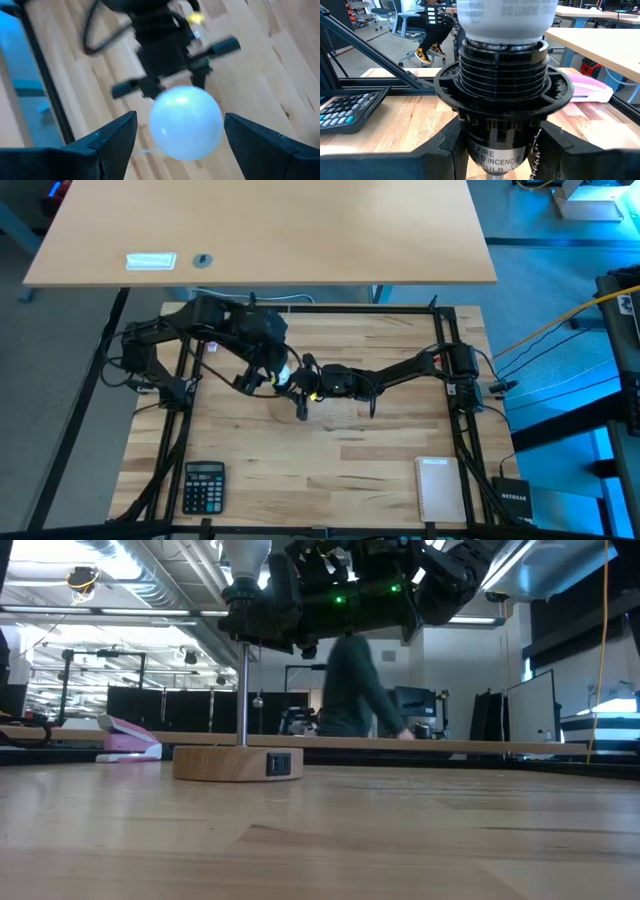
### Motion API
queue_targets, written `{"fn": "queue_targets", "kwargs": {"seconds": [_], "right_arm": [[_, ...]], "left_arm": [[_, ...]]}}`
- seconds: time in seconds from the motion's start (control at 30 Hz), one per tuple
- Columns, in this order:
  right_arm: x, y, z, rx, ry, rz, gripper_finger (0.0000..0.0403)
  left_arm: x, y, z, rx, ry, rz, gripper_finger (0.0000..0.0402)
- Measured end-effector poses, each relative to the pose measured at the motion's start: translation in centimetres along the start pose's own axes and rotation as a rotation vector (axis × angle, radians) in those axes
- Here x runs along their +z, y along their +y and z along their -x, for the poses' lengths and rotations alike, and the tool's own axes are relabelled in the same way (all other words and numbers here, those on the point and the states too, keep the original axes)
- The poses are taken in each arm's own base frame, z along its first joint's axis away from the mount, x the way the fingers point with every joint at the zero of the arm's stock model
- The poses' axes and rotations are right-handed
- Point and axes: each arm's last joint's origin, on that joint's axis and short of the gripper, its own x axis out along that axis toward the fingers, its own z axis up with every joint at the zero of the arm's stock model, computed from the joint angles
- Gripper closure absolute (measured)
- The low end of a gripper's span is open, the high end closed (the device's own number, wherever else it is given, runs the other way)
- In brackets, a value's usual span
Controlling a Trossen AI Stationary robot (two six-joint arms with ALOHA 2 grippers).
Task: Screw lightbulb
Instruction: Remove the lightbulb from the lamp
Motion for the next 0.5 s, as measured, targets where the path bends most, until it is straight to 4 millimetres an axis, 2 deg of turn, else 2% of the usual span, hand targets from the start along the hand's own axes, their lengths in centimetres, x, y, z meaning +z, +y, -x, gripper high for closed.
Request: {"fn": "queue_targets", "kwargs": {"seconds": [0.13, 0.5], "right_arm": [[0.0, 0.0, 0.0, 0.000, 0.001, -0.001, 0.0252], [0.0, 0.0, 0.0, 0.000, 0.001, -0.001, 0.0252]], "left_arm": [[0.4, -0.2, -1.2, -0.030, 0.045, 0.000, 0.0114], [1.2, -0.6, -2.9, -0.045, 0.103, 0.007, 0.0116]]}}
